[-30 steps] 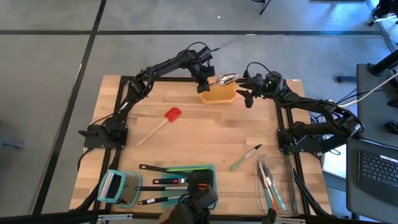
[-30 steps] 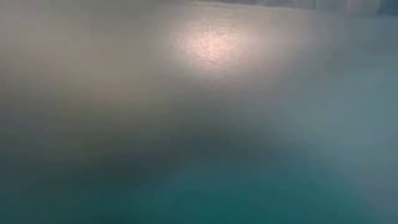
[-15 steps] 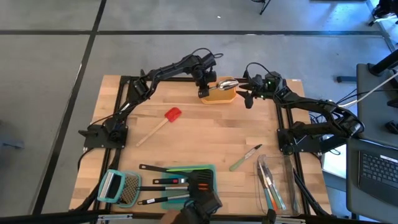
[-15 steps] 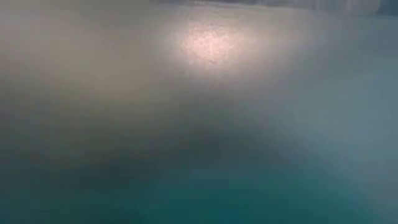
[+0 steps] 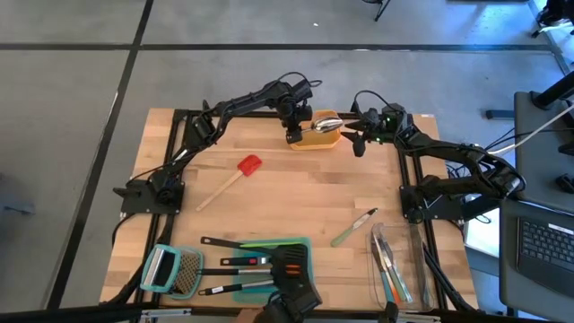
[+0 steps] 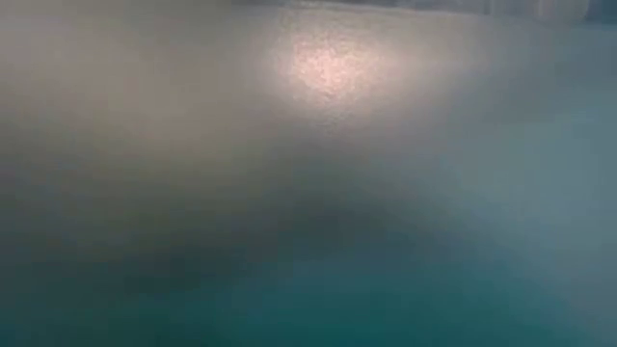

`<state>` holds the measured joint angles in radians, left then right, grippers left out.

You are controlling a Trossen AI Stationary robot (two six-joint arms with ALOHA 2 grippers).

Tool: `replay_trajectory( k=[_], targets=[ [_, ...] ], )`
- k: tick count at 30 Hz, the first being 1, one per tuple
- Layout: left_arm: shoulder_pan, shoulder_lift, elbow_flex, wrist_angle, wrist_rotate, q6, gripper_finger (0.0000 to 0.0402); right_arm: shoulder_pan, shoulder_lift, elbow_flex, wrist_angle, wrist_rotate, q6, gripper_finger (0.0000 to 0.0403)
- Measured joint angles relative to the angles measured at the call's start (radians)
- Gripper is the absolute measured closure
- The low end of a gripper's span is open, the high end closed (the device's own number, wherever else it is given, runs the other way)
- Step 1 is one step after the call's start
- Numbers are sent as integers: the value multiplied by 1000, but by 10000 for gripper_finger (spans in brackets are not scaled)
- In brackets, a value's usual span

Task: Pick & Place Kitchen Items
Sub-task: Put the ice scoop into the yellow bin

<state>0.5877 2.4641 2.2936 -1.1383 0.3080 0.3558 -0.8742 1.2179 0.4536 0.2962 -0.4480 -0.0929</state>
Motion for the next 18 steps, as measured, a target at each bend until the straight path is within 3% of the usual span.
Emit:
replay_trajectory(
  k=[18],
  targets=[
    [-24, 0, 0, -68, -44, -41, 333, 0, 0, 1, 0, 0, 8, 221]
  ],
)
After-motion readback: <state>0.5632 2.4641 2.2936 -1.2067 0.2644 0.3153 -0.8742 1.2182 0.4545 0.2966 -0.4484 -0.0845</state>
